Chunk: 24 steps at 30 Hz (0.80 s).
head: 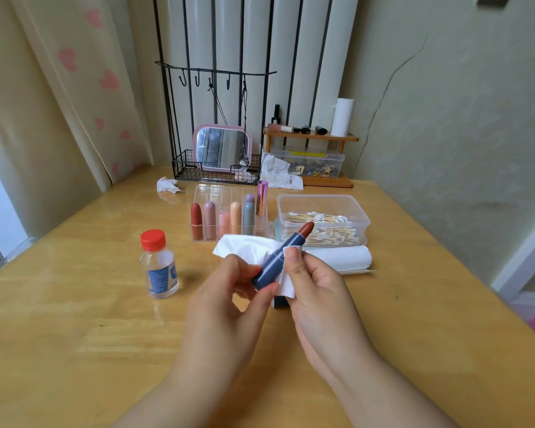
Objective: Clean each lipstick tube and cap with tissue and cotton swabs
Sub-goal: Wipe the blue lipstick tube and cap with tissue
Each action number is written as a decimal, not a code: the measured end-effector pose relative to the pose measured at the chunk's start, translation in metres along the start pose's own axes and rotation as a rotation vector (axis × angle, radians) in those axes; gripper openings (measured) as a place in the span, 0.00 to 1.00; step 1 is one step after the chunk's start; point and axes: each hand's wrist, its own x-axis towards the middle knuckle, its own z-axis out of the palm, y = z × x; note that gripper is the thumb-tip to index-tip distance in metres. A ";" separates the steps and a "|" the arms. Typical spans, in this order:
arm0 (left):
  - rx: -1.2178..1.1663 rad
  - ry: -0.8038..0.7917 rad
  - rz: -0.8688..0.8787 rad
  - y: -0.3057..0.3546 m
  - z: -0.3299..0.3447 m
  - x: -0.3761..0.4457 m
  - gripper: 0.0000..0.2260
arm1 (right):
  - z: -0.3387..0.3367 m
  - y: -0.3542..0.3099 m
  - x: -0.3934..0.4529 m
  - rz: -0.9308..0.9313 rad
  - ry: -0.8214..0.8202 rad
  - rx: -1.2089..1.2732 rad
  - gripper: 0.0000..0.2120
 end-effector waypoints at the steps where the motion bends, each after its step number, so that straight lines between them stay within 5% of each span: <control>1: 0.083 0.005 0.066 0.000 -0.001 0.001 0.10 | 0.000 -0.001 0.000 0.007 -0.010 0.000 0.24; 5: 0.132 -0.031 0.089 0.002 -0.002 0.002 0.10 | -0.002 -0.006 -0.001 0.007 -0.040 -0.034 0.22; 11: -0.393 -0.219 -0.362 0.014 0.002 0.006 0.15 | -0.005 -0.012 -0.003 -0.061 -0.072 -0.154 0.14; 15: -0.329 -0.164 -0.284 0.012 -0.001 0.006 0.09 | -0.005 -0.008 -0.002 -0.077 -0.058 -0.225 0.15; 24: 0.260 -0.019 0.133 -0.007 -0.003 0.003 0.08 | 0.001 -0.002 -0.007 0.006 0.076 -0.146 0.13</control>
